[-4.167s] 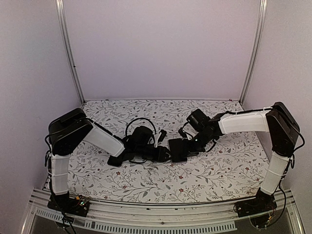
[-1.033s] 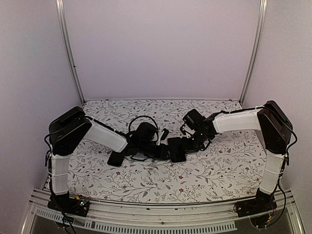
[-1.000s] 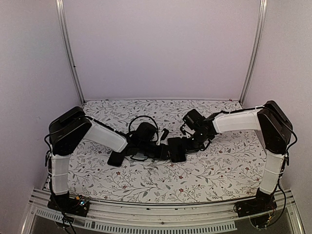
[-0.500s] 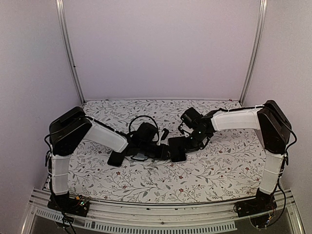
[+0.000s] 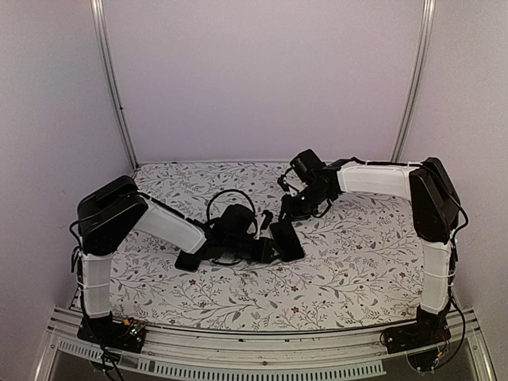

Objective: Put the phone into the phone case

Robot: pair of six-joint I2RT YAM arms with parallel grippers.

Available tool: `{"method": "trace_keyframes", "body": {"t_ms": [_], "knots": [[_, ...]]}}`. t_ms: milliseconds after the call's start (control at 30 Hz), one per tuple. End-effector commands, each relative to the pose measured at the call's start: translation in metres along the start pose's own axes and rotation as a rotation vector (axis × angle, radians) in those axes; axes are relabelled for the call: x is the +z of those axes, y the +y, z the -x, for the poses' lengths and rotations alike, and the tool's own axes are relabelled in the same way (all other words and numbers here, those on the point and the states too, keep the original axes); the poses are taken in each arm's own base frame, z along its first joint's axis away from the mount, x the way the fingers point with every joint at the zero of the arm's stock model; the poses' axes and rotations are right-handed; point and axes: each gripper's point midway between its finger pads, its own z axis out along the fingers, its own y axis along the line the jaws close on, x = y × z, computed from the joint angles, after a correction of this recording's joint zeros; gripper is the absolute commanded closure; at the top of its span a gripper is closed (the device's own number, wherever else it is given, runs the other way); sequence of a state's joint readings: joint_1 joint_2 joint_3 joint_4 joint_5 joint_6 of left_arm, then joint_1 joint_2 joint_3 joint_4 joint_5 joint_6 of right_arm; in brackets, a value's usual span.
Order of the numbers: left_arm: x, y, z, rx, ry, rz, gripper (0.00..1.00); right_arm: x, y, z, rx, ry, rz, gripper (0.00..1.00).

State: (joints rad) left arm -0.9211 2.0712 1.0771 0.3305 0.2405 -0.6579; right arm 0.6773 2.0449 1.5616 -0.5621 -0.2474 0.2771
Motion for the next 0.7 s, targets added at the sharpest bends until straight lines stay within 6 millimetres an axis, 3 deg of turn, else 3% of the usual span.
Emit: {"method": "trace_keyframes", "body": {"t_ms": [0, 100, 167, 333, 467, 667], "knots": [[-0.026, -0.005, 0.014, 0.017, -0.116, 0.027, 0.61, 0.010, 0.006, 0.018, -0.053, -0.001, 0.030, 0.86], [-0.053, -0.003, 0.036, 0.015, -0.260, 0.055, 0.59, 0.027, 0.001, 0.017, -0.059, 0.020, 0.021, 0.92], [-0.060, -0.003, 0.045, 0.019, -0.300, 0.068, 0.59, 0.036, -0.003, 0.015, -0.063, 0.032, 0.011, 0.92], [-0.036, 0.009, 0.044, -0.001, -0.231, 0.141, 0.59, 0.047, -0.009, 0.035, -0.093, 0.008, -0.022, 0.90], [-0.023, 0.017, 0.036, -0.075, -0.192, 0.159, 0.59, 0.066, -0.018, 0.037, -0.108, 0.038, -0.046, 0.86], [-0.029, 0.024, 0.036, -0.106, -0.223, 0.183, 0.59, 0.080, -0.023, 0.011, -0.096, 0.119, -0.028, 0.87]]}}
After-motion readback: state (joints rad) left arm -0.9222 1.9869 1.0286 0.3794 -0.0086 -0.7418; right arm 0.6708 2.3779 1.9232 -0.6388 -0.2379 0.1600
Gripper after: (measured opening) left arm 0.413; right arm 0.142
